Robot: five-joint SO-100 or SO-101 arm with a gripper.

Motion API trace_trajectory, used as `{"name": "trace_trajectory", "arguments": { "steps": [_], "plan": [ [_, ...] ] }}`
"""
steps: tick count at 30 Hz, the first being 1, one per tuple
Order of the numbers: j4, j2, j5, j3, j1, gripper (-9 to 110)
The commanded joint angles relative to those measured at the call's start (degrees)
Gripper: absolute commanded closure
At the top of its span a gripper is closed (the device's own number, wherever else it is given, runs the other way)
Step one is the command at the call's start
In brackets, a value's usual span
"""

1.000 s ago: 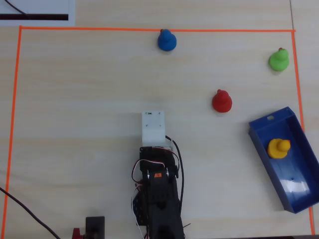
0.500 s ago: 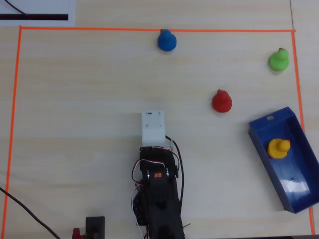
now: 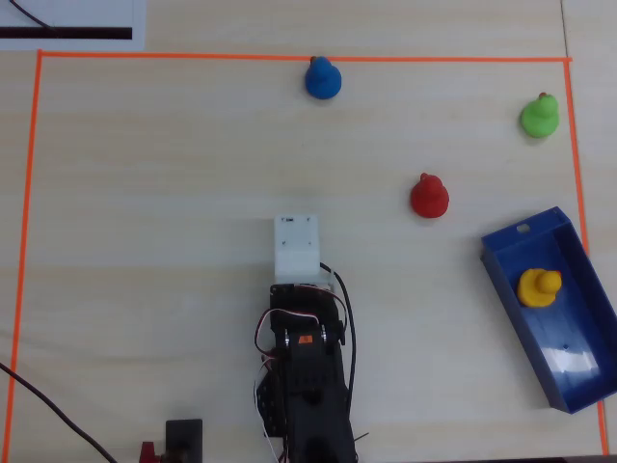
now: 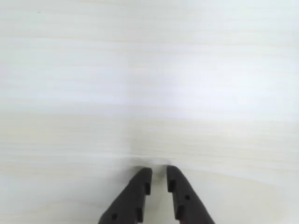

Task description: Grasp yellow duck and put it into box.

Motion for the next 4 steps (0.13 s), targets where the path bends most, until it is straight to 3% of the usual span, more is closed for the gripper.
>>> {"name": "trace_trajectory", "arguments": {
  "steps": [1,4],
  "plan": [
    [0.9,0.1,-0.4,0.1,0.0,100],
    [0.9,0.1,-0.4,0.1,0.0,100]
  ]
}}
